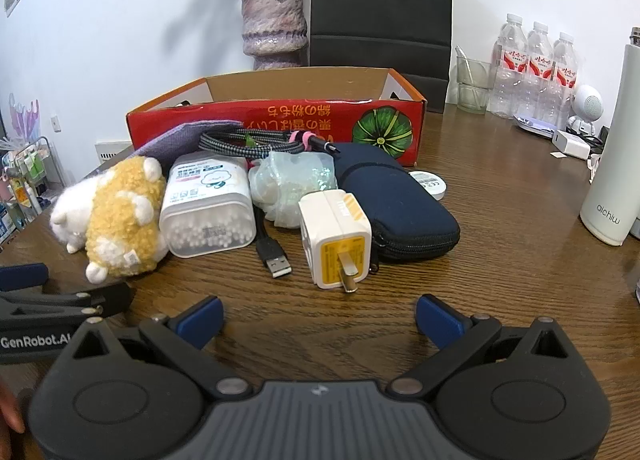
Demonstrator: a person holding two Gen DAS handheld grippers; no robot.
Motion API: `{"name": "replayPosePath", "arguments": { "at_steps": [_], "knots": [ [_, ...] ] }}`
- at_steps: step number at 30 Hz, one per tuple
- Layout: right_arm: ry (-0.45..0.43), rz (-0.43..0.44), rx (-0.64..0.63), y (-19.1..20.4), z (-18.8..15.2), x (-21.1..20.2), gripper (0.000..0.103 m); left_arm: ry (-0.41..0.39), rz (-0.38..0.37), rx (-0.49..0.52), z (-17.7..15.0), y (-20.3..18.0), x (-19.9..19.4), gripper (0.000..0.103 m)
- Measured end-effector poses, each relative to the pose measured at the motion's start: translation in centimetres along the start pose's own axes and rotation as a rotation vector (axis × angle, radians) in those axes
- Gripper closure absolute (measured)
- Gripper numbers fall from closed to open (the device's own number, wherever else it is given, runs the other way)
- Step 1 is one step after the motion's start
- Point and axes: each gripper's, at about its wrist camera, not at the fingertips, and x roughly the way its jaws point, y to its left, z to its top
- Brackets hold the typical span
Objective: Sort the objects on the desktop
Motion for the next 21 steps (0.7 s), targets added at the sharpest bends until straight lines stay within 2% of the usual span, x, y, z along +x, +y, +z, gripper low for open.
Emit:
{"name": "replayPosePath", "arguments": {
  "at_steps": [21],
  "knots": [
    [0.001, -0.002, -0.002, 0.07, -0.39, 0.04, 0.000, 0.000, 0.001, -0.001, 0.04, 0.01, -0.17, 0.000]
  ]
}}
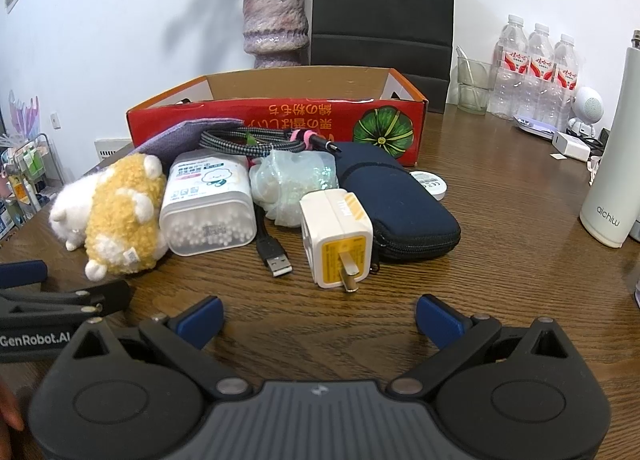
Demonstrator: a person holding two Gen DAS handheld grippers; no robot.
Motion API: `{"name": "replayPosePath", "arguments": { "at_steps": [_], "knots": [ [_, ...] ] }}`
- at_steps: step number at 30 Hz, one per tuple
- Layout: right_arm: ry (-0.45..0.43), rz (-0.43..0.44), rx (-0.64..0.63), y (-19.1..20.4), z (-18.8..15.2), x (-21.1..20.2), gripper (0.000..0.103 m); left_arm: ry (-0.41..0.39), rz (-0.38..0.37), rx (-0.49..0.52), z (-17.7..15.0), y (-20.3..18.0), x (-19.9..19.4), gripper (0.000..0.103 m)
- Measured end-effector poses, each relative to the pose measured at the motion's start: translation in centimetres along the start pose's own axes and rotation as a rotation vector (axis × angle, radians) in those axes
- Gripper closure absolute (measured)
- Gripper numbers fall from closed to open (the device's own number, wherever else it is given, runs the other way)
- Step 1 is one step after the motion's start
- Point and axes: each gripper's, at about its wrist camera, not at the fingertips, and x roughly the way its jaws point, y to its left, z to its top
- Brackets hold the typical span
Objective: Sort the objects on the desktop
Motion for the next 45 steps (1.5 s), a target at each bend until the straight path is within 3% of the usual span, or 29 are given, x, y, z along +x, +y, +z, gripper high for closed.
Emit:
{"name": "replayPosePath", "arguments": {
  "at_steps": [25, 30, 35, 39, 40, 41, 42, 44, 45],
  "knots": [
    [0.003, -0.008, -0.006, 0.1, -0.3, 0.2, 0.000, -0.003, -0.003, -0.004, -0.1, 0.1, -0.2, 0.000],
    [0.017, 0.078, -0.059, -0.4, -0.7, -0.9, 0.003, -0.079, -0.085, -0.010, 0.2, 1.1, -2.2, 0.000],
    [-0.188, 0.294, -0.008, -2.4, 0.8, -4.9, 0.005, -0.256, -0.119, 0.148, 4.2, 1.0, -3.7, 0.000],
    [-0.245, 0.204, -0.025, -3.3, 4.8, -3.1, 0.010, -0.198, -0.250, 0.176, 9.1, 1.1, -0.5, 0.000],
    [-0.229, 0.183, -0.015, -3.4, 5.9, -2.0, 0.016, -0.171, -0.289, 0.201, 9.9, 0.9, 0.7, 0.000],
    [-0.206, 0.171, 0.001, -3.7, 7.0, -0.8, 0.032, -0.150, -0.294, 0.226, 10.5, 0.5, 1.9, 0.001],
    [-0.185, 0.172, 0.013, -3.7, 7.9, 0.4, 0.045, -0.137, -0.282, 0.254, 10.9, 0.1, 2.8, 0.005],
    [-0.146, 0.191, 0.023, -3.9, 9.3, 2.9, 0.055, -0.089, -0.265, 0.277, 11.3, -0.6, 4.4, 0.035],
    [-0.118, 0.195, 0.016, -3.7, 9.8, 4.0, 0.055, -0.070, -0.289, 0.279, 11.2, -0.5, 4.9, 0.044]
  ]
}}
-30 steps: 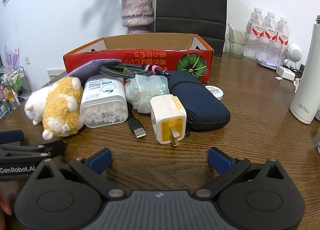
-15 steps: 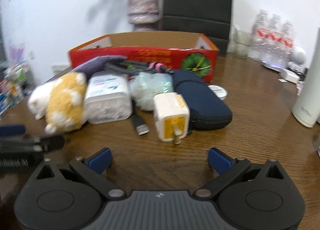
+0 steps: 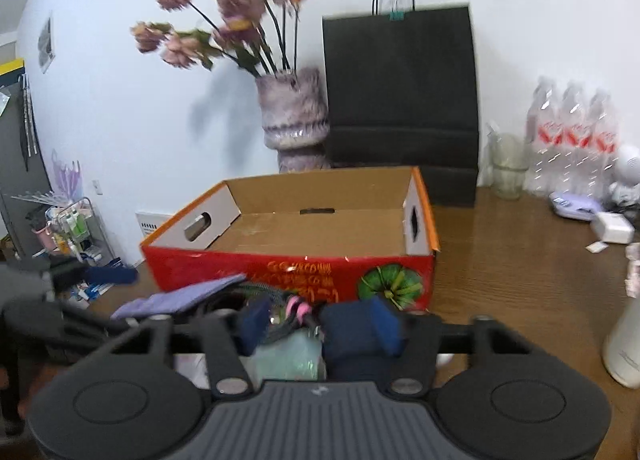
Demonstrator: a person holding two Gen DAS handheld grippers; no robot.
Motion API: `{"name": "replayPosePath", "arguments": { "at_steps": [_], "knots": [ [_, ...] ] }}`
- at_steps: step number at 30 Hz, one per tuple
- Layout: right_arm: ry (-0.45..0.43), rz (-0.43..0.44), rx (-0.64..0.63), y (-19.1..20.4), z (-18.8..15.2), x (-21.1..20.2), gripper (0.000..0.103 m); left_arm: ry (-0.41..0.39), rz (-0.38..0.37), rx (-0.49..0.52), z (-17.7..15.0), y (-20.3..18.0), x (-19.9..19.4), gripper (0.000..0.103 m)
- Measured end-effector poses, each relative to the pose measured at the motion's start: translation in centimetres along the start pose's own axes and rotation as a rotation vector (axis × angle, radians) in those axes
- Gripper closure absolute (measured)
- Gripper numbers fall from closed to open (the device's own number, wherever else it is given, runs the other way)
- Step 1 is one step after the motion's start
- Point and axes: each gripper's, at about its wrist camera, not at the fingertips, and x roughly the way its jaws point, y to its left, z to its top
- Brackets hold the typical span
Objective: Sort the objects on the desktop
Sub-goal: 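Grasp the purple cloth with the left tool while the right tool grasps the black braided cable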
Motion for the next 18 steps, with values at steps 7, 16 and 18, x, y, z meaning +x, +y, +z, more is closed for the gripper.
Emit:
{"name": "replayPosePath", "arguments": {
  "at_steps": [7, 16, 18],
  "knots": [
    [0.143, -0.030, -0.122, 1.4, 0.8, 7.1, 0.057, -0.060, -0.053, -0.081, 0.3, 1.8, -1.4, 0.100],
    [0.018, -0.008, -0.093, 2.2, 1.4, 2.8, 0.091, -0.306, 0.019, -0.121, 5.0, 2.7, -8.8, 0.101],
    [-0.045, -0.010, -0.087, 2.3, 2.3, 0.7, 0.092, -0.345, 0.032, -0.135, 5.9, 2.8, -9.8, 0.101]
  ]
}}
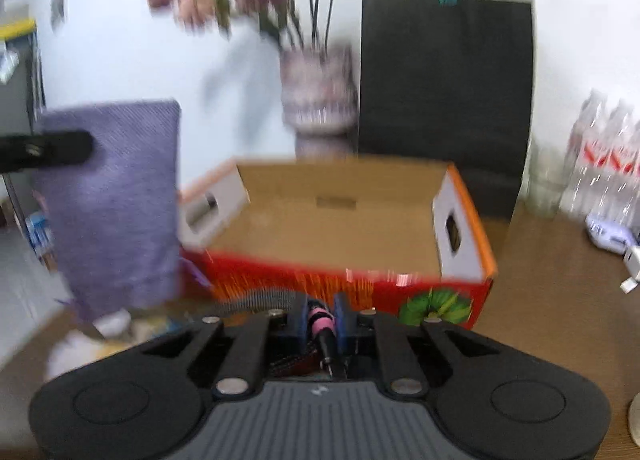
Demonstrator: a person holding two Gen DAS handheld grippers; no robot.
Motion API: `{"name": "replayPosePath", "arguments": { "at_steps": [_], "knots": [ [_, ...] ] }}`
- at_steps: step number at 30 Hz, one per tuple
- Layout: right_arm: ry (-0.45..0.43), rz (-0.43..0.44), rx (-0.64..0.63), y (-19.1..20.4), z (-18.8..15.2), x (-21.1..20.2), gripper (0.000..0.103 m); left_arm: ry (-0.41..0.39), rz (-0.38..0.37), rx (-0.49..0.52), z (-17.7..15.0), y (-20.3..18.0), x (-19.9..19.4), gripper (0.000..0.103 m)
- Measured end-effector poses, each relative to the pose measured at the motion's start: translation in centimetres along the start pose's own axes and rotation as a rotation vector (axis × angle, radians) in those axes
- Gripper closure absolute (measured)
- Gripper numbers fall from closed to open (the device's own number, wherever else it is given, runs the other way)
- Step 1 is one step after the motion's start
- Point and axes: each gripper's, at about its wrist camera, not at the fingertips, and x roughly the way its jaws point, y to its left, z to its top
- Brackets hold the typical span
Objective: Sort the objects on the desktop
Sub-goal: 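Grasp the purple cloth with the left tool while the right tool grasps the black braided cable, then carry cloth and cable into the cardboard box and open both tools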
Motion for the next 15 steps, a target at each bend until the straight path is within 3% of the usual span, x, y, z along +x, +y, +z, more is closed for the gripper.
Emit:
{"name": "replayPosePath", "arguments": {
  "at_steps": [7, 11, 15],
  "knots": [
    [-0.186, -0.085, 0.009, -1.4, 3.9, -4.1, 0.092, -0.037, -0.022, 0.000, 4.8, -0.6, 2.6, 0.101],
    [-0.185, -0.127, 0.003, -2.8, 6.3, -1.5, 0.092, 0.007, -0.075, -0.052, 5.3, 0.5, 6.5, 0.101],
    [-0.133, -0.163, -0.016, -3.5, 9.2, 3.5, 0.092, 0.097, -0.186, -0.122, 5.3, 2.7, 11.4, 0.101]
  ]
}}
